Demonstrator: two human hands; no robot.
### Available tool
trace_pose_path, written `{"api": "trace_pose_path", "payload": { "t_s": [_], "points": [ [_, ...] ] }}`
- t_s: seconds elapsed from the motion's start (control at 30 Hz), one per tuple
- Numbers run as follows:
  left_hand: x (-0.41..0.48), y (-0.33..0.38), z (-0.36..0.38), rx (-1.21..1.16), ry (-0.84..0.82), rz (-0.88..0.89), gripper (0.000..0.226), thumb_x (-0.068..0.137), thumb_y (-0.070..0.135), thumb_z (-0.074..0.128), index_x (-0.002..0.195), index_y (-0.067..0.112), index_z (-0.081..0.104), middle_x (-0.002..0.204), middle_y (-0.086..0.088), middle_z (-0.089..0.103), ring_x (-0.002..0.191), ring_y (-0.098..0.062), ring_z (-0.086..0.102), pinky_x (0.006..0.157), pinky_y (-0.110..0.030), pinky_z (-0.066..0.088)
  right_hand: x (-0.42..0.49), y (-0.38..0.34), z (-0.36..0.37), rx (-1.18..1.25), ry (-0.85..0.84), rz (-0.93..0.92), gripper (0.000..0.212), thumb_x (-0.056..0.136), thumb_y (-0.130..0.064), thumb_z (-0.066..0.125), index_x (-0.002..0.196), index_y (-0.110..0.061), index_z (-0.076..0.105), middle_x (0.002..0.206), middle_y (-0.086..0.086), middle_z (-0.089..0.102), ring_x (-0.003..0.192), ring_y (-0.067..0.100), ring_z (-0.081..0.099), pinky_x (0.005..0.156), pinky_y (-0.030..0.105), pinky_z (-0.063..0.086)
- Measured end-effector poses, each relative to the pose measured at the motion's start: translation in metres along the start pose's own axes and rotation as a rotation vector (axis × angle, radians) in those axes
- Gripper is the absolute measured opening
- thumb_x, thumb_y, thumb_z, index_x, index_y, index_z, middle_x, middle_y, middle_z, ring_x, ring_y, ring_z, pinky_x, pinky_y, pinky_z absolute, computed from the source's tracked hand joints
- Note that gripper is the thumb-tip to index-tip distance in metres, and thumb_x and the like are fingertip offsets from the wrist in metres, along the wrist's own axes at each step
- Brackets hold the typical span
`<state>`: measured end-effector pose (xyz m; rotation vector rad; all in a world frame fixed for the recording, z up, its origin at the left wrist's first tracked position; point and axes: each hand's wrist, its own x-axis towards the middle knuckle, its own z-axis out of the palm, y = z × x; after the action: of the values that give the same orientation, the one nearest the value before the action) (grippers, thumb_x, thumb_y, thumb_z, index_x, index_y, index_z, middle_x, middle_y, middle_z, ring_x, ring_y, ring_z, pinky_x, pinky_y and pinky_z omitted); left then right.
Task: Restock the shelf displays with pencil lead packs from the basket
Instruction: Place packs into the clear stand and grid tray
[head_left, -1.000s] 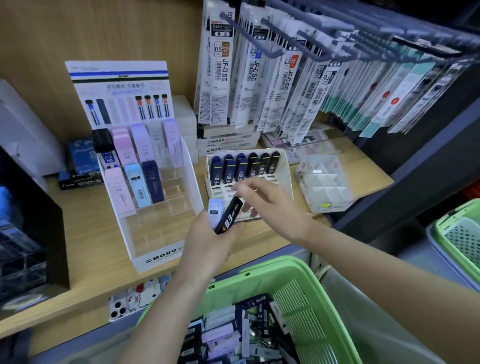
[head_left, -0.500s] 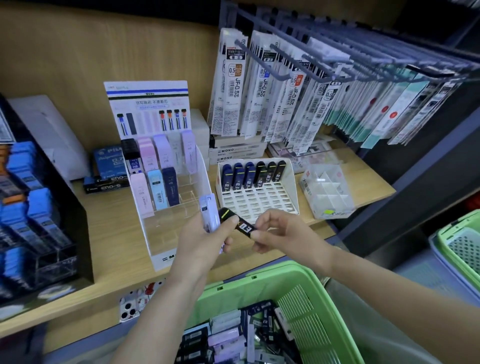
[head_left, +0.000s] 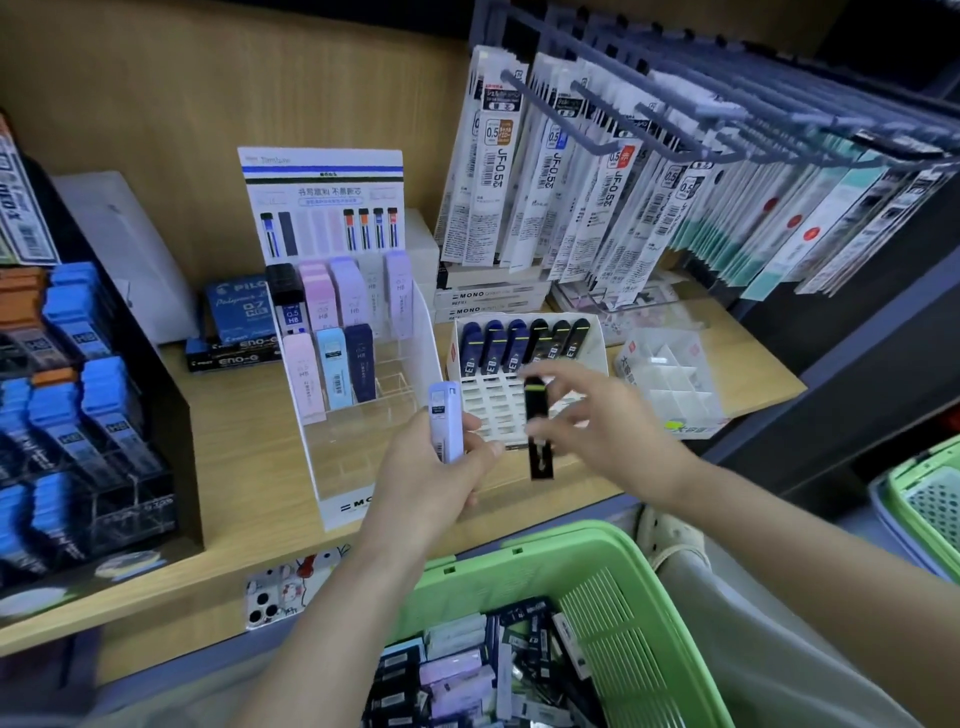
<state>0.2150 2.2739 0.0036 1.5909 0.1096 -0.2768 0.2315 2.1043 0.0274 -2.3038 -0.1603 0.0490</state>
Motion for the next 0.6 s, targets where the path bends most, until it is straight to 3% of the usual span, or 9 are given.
{"api": "trace_pose_path", "payload": {
  "t_s": [0.1, 0.23, 0.37, 0.5, 0.6],
  "points": [
    [0.001, 0.001, 0.002, -0.011, -0.005, -0.009, 0.013, 0.086, 0.011, 0.067, 0.092, 0.017, 0.057, 0.068, 0.0, 0.054, 0.049, -0.009, 0.046, 0.044, -0.013, 0.041, 0.023, 0.017, -0.018, 0.007, 0.186, 0.075, 0.021, 0.089, -0.019, 0.063, 0.109, -0.026, 0.06, 0.084, -0.004, 0.058, 0.073, 0.015, 0.067, 0.073, 0.048, 0.056],
    [0.004, 0.002, 0.006, -0.013, -0.024, -0.015, 0.015, 0.086, 0.011, 0.066, 0.092, 0.018, 0.055, 0.073, 0.001, 0.054, 0.051, -0.009, 0.047, 0.046, -0.012, 0.043, 0.05, 0.034, -0.031, -0.105, 0.333, 0.102, 0.011, 0.09, -0.023, 0.062, 0.099, -0.021, 0.055, 0.085, -0.003, 0.063, 0.079, 0.01, 0.059, 0.071, 0.027, 0.049],
    [0.008, 0.004, 0.011, -0.017, -0.01, -0.038, 0.012, 0.088, 0.02, 0.064, 0.094, 0.019, 0.054, 0.07, 0.0, 0.052, 0.055, -0.012, 0.048, 0.046, -0.011, 0.042, 0.069, 0.046, -0.027, -0.132, 0.348, 0.118, 0.009, 0.091, -0.015, 0.061, 0.096, -0.015, 0.054, 0.087, 0.003, 0.061, 0.083, 0.019, 0.058, 0.076, 0.029, 0.048],
    [0.009, 0.007, 0.014, -0.057, 0.017, -0.065, 0.01, 0.091, 0.023, 0.057, 0.097, 0.015, 0.056, 0.067, -0.001, 0.049, 0.056, -0.013, 0.046, 0.047, -0.012, 0.041, 0.076, 0.058, -0.022, -0.217, 0.326, 0.113, 0.009, 0.09, -0.009, 0.061, 0.098, -0.008, 0.057, 0.085, 0.004, 0.06, 0.079, 0.016, 0.055, 0.075, 0.03, 0.048],
    [0.01, 0.01, 0.014, -0.094, 0.043, -0.084, 0.011, 0.093, 0.023, 0.054, 0.099, 0.014, 0.057, 0.075, -0.001, 0.051, 0.059, -0.014, 0.048, 0.055, -0.017, 0.043, 0.077, 0.065, -0.025, -0.218, 0.308, 0.119, 0.012, 0.09, -0.007, 0.06, 0.101, -0.006, 0.06, 0.087, 0.004, 0.062, 0.082, 0.016, 0.056, 0.078, 0.027, 0.046]
  ]
}}
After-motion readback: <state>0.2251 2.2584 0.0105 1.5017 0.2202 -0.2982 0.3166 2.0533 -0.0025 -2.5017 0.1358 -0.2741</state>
